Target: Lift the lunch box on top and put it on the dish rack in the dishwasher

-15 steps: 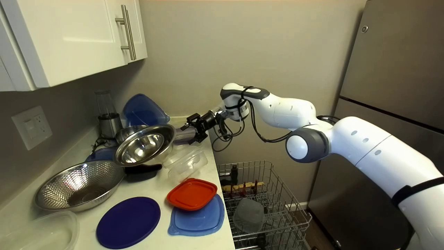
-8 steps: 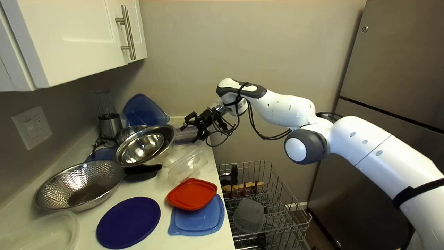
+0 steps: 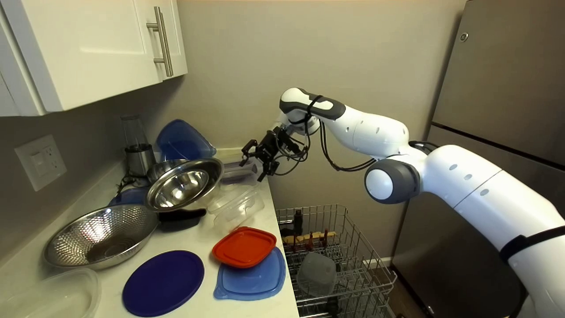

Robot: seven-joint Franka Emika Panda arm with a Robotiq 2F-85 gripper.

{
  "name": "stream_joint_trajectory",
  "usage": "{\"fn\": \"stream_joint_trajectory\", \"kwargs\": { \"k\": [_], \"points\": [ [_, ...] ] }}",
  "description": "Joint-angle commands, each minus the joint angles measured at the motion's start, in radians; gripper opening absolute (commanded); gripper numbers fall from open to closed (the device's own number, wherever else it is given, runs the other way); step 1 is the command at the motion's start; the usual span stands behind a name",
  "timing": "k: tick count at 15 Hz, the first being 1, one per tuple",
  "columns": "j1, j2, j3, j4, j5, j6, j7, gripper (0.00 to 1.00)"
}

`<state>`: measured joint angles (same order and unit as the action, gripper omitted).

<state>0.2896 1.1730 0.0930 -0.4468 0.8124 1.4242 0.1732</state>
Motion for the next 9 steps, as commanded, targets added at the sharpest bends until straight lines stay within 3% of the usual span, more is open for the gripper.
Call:
{"fn": "stream_joint_trajectory", "kwargs": {
  "k": [1,9],
  "points": [
    [-0.026,0.017,0.080,0.041,-0.086,-0.107,0.081,1.00],
    [-0.032,0.095,0.184,0.062,-0.103,-0.143,0.081,1.00]
  ]
}}
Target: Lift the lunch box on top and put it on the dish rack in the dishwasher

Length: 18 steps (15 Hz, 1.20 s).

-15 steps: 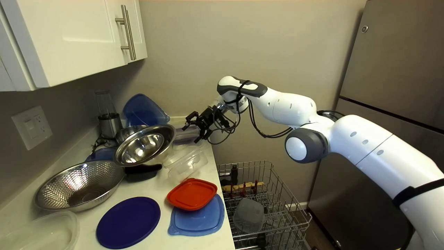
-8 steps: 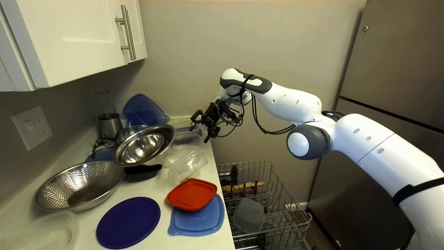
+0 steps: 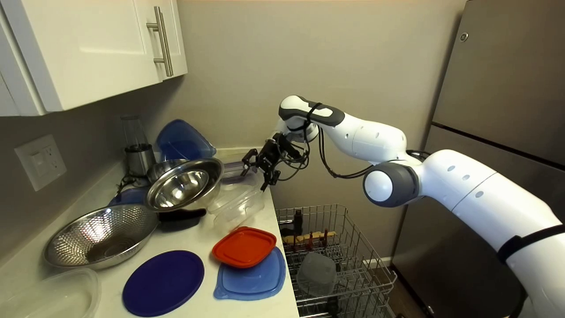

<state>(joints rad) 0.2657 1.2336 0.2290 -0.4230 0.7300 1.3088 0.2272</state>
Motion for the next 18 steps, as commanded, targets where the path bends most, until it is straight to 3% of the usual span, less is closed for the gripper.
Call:
{"fn": "stream_joint_trajectory", "kwargs": {
  "k": [1,9,11,13,14,15,18],
  "points": [
    [-0.008,0.040,0.055,0.041,-0.020,-0.026,0.028,1.00],
    [-0.009,0.056,0.071,0.079,-0.029,-0.014,0.027,1.00],
    [-0.017,0.019,0.076,0.008,-0.026,0.002,0.005,1.00],
    [-0.013,0.033,0.078,0.021,-0.027,-0.004,0.011,1.00],
    [-0.010,0.046,0.080,0.039,-0.026,-0.013,0.014,0.75],
    [-0.008,0.049,0.082,0.043,-0.027,-0.022,0.008,0.74],
    [-0.007,0.053,0.088,0.044,-0.026,-0.025,0.006,0.52]
  ]
}}
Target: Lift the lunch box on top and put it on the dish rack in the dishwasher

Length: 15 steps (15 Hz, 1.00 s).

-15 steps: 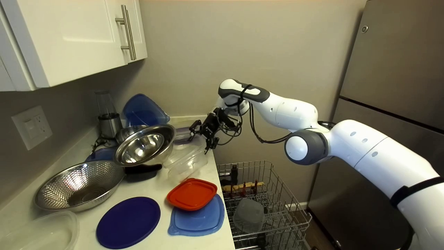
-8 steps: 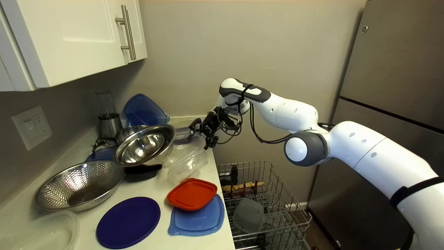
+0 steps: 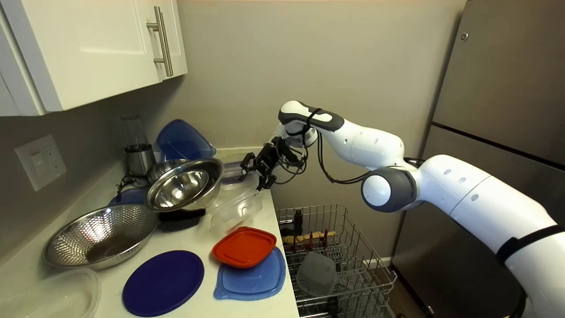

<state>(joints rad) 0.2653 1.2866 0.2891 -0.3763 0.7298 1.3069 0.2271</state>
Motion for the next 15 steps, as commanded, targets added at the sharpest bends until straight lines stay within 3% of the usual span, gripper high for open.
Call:
{"fn": "stream_joint_trajectory", "kwargs": {
  "k": [1,7,15],
  "points": [
    [-0.007,0.002,0.030,-0.002,-0.026,-0.023,0.006,0.44],
    [-0.007,0.003,0.033,0.000,-0.027,-0.019,0.006,0.03],
    [-0.017,-0.014,0.033,-0.011,-0.029,-0.010,-0.005,0.02]
  ]
}}
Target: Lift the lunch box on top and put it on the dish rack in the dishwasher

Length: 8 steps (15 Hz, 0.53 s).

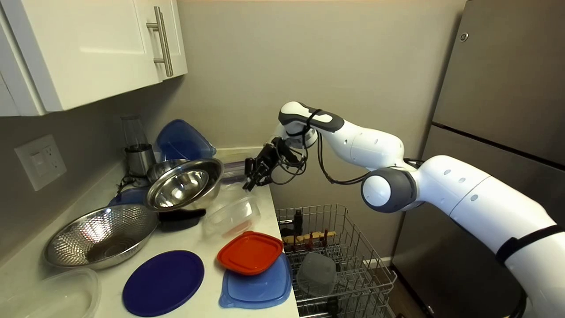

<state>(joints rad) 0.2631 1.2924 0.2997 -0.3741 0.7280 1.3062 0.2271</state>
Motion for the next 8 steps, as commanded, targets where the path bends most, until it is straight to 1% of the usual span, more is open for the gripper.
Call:
{"fn": "stream_joint_trajectory", "kwargs": {
  "k": [1,8],
  "points": [
    [-0.018,-0.031,0.023,-0.025,-0.027,-0.002,-0.012,0.02],
    [-0.041,-0.090,0.022,-0.025,-0.029,0.030,-0.056,0.02]
  ]
}}
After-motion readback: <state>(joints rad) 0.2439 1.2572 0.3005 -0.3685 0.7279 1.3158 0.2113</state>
